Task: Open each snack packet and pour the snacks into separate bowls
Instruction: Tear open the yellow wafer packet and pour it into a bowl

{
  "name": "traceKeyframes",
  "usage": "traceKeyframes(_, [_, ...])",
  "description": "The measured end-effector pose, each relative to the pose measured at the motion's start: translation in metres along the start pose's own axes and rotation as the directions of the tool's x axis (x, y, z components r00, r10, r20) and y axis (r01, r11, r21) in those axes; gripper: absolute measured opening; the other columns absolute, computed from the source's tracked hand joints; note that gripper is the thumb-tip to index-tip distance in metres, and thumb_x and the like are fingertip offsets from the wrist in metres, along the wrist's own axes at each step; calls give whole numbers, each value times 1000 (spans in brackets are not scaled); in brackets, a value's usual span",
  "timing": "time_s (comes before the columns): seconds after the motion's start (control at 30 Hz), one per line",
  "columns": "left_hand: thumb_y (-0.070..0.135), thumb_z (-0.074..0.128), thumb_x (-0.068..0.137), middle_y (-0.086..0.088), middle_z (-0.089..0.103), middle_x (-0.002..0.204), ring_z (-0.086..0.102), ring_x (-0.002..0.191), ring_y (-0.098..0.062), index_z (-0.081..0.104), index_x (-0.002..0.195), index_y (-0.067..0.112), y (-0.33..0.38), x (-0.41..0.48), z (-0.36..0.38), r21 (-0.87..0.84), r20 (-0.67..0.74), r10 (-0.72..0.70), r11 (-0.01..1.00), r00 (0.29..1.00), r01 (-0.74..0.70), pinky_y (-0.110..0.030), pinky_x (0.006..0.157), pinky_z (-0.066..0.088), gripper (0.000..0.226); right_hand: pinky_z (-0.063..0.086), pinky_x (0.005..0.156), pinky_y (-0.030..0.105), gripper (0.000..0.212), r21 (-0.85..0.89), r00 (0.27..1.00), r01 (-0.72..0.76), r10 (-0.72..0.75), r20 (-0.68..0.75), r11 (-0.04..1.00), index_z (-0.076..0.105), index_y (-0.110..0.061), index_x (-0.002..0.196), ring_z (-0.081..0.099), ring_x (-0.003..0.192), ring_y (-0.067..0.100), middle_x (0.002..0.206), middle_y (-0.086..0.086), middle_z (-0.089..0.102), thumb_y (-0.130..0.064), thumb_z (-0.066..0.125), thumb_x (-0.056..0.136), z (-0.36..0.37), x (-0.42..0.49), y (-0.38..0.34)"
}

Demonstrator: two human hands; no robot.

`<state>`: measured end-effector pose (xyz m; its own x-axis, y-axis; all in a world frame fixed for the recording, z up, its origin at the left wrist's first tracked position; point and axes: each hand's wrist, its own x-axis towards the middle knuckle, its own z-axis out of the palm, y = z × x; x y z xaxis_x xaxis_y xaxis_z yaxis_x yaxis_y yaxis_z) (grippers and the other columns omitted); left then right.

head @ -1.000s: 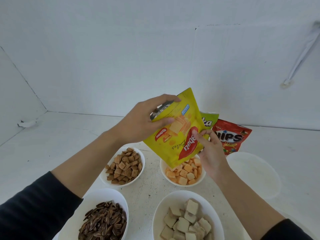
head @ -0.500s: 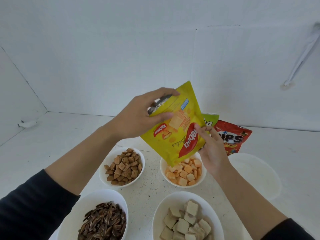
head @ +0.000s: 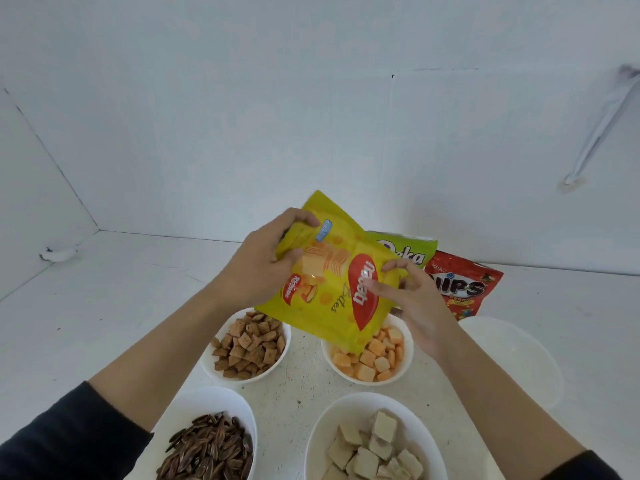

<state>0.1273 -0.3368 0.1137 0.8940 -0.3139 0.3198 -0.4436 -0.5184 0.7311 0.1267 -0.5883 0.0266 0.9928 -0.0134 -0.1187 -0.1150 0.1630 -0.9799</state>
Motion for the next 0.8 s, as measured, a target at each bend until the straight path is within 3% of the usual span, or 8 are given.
traceKeyframes(0.1, [10, 50, 105, -10, 65, 106, 63, 93, -43, 56, 118, 36, -1, -9, 0, -128, -227, -82, 990, 971, 54, -57, 75, 57, 30, 60, 88, 51, 70, -59, 997, 70, -72, -33, 996, 59, -38, 110, 65, 113, 32, 125, 13, 60, -39, 95, 50, 3, -2, -14])
traceKeyframes(0.2, [16, 53, 105, -1, 67, 105, 69, 83, -19, 55, 114, 33, 3, -23, 8, -288, -449, -192, 956, 872, 62, -31, 59, 57, 19, 58, 90, 53, 84, -22, 993, 56, -58, -106, 998, 51, -45, 118, 63, 113, 24, 123, 5, 55, -41, 95, 47, 15, -9, -14])
traceKeyframes(0.27, [13, 51, 105, 2, 66, 112, 68, 84, -8, 51, 113, 32, 0, -33, 16, -413, -533, -265, 911, 803, 26, -26, 62, 57, 20, 57, 92, 51, 90, 24, 991, -12, 15, -130, 1000, 49, -44, 121, 61, 115, 22, 124, 6, 55, -44, 96, 44, 25, -16, -7])
traceKeyframes(0.4, [6, 50, 105, 3, 64, 128, 69, 108, -17, 51, 106, 36, -8, -50, 33, -666, -487, -415, 745, 769, -20, -37, 73, 60, 30, 54, 97, 55, 93, 206, 977, -209, 196, 84, 956, 48, -29, 135, 65, 116, 26, 121, 8, 71, -37, 94, 55, 52, -22, 3])
traceKeyframes(0.5, [3, 58, 100, -5, 66, 128, 69, 112, -28, 52, 114, 29, -15, -64, 47, -749, -390, -461, 662, 797, 16, -53, 82, 60, 30, 49, 102, 59, 54, 429, 944, -263, 140, 298, 864, 58, -20, 136, 66, 119, 32, 126, 8, 71, -19, 76, 85, 81, -28, 0])
traceKeyframes(0.6, [-3, 66, 92, -8, 69, 121, 71, 106, -30, 50, 120, 26, -24, -81, 47, -734, -375, -458, 678, 806, 43, -49, 77, 62, 43, 50, 99, 62, 34, 523, 947, -279, 142, 287, 806, 68, -14, 125, 69, 112, 38, 122, 15, 72, -9, 70, 91, 96, -22, -3])
traceKeyframes(0.73, [-4, 74, 82, -9, 69, 115, 73, 88, -26, 51, 117, 24, -38, -109, 17, -699, -400, -471, 711, 786, 70, -37, 61, 60, 50, 54, 95, 55, 35, 467, 972, -216, 143, 188, 858, 70, -11, 117, 73, 104, 33, 114, 14, 75, -2, 74, 83, 107, -7, -11])
traceKeyframes(0.8, [3, 79, 72, -8, 70, 114, 73, 93, -27, 52, 113, 24, -45, -124, -1, -682, -399, -495, 723, 772, 110, -44, 68, 61, 53, 56, 94, 50, 34, 444, 975, -191, 118, 187, 876, 70, -9, 115, 73, 103, 31, 113, 15, 75, 3, 72, 83, 114, 1, -15])
